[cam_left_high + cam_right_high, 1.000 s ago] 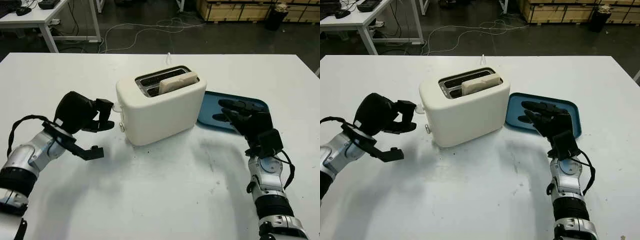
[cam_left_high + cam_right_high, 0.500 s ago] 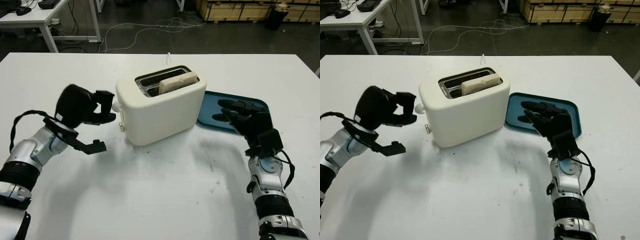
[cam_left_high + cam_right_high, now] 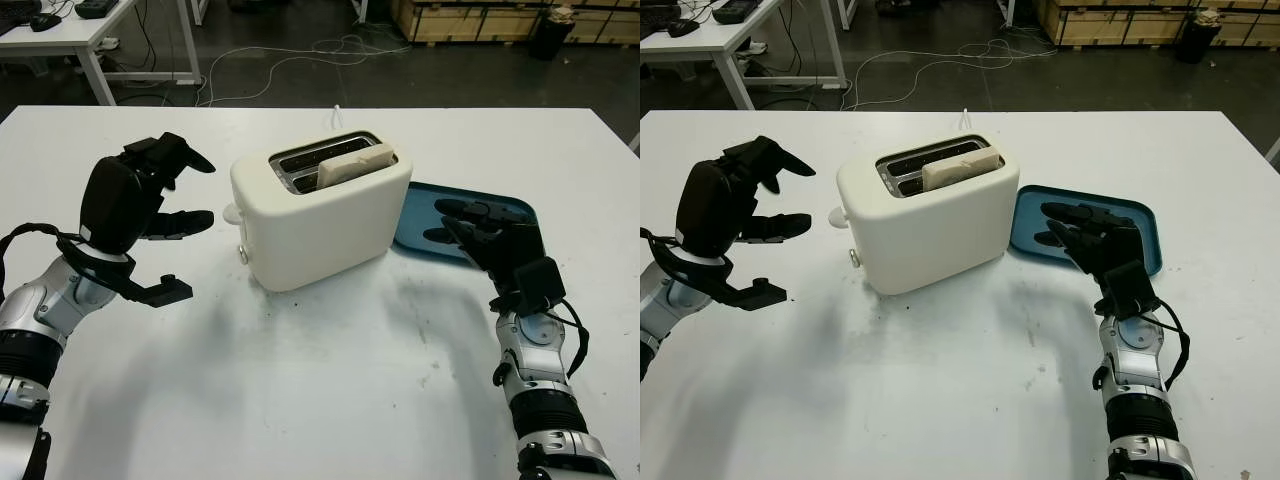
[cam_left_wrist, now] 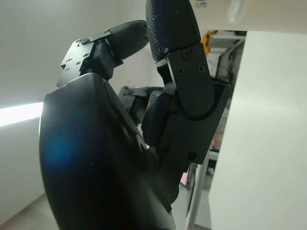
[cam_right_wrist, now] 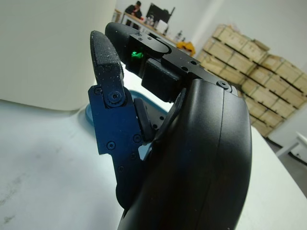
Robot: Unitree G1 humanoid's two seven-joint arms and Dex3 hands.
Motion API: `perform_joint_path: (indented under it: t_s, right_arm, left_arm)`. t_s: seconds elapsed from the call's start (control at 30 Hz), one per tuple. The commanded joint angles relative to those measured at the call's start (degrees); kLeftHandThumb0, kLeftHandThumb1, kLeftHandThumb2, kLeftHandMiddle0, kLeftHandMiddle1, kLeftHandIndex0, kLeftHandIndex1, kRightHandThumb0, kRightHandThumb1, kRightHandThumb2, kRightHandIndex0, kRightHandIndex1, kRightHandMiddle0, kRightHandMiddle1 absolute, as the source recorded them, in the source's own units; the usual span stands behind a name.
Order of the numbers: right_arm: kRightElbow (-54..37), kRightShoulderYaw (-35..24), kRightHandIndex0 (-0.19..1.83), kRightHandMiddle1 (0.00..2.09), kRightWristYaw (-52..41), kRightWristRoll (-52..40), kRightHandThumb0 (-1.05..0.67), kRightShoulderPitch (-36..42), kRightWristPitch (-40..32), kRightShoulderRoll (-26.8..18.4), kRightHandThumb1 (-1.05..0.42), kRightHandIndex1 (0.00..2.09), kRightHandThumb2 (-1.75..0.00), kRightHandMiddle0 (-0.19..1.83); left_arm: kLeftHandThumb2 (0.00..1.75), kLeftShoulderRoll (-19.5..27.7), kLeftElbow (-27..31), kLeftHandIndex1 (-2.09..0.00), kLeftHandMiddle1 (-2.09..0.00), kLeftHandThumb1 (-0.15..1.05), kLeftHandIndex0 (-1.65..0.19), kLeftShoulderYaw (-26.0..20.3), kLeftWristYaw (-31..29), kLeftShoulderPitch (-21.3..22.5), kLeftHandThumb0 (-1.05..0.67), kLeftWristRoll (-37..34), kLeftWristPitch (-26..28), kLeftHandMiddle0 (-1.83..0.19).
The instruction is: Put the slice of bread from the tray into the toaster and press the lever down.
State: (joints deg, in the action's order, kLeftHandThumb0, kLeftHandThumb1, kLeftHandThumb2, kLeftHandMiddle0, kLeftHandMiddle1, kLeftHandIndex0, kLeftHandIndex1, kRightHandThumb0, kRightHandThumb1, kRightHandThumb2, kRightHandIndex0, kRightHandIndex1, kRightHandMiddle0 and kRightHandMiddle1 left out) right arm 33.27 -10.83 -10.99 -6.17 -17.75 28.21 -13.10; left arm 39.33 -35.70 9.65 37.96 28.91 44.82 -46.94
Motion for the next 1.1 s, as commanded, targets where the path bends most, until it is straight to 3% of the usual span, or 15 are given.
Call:
perform_joint_path:
  t_s: [0.0,0.57,1.07]
  right_arm:
    - [0.14,-0.25,1.26,0.0,-0.22,-0.75,-0.52,-0.45,-0.1,0.06,-0.89,0.26,0.0,1.21]
    - [-0.69,-0.07,1.24,0.0,0.0,-0.33,-0.51,-0.01,-0.86,0.03,-0.89,0.27,0.0,1.21]
    - [0.25,-0.21,1.24,0.0,-0.51,-0.24,-0.51,-0.25,-0.45,-0.11,-0.9,0.28,0.0,1.2]
  left_arm:
    - [0.69,-0.1,-0.7,-1.52,-1.75,0.92,-0.01,0.92,0.65,0.88,-0.88,1.23,0.51,-0.26]
    - [0.78,-1.25,-8.93,-1.74,-1.75,0.92,-0.02,8.56,6.0,5.2,-0.86,6.99,2.01,-0.76]
    - [0.74,-1.47,-11.13,-1.75,-1.75,0.92,-0.04,11.82,9.67,6.86,-0.87,6.89,1.28,-0.67]
